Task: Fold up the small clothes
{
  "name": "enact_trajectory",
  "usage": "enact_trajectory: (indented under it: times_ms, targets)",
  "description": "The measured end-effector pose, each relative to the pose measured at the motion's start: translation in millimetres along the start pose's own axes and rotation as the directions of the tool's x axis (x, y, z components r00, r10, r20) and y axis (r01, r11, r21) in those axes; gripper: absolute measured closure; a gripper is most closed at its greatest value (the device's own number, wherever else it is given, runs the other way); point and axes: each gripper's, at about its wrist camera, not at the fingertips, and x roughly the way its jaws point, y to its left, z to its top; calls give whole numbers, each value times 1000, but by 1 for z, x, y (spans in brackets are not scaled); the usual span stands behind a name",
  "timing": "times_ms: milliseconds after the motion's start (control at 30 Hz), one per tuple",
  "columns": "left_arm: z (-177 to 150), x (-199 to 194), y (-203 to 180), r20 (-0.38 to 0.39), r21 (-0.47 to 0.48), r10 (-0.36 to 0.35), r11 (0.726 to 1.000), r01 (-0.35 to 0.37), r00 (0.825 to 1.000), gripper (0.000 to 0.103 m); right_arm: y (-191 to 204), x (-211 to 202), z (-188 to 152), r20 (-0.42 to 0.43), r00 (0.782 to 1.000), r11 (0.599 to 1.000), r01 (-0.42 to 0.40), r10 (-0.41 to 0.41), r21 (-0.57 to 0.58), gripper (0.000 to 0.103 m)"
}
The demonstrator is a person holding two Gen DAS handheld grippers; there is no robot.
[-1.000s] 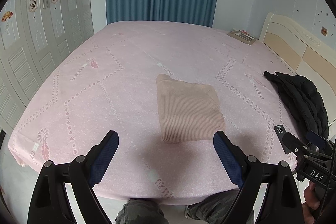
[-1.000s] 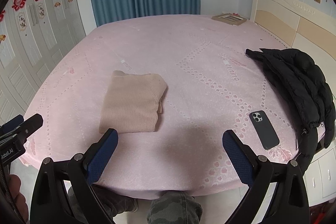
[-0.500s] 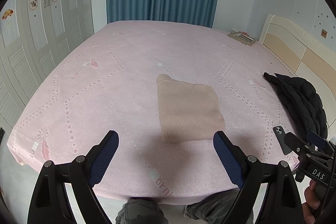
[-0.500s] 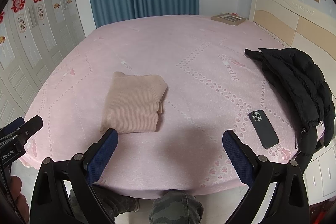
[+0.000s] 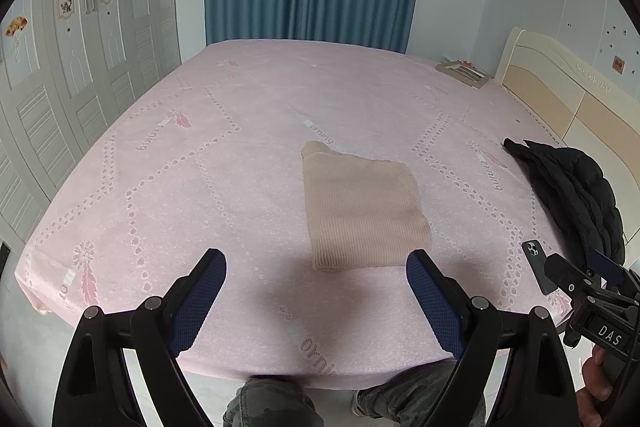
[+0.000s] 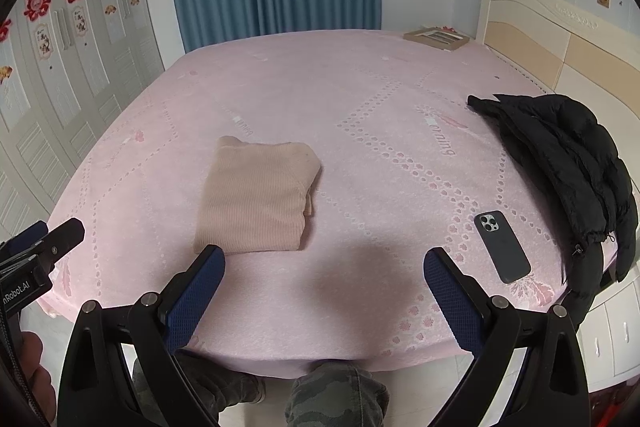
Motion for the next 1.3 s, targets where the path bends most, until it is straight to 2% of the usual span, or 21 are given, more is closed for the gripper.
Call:
enact_trajectory:
  times_ms: [1300]
  targets:
    - [0,1,12,14,-10,17,1000,-17,1000,11,15,-2,-2,-4,1000,1000,-22,22,-10,5]
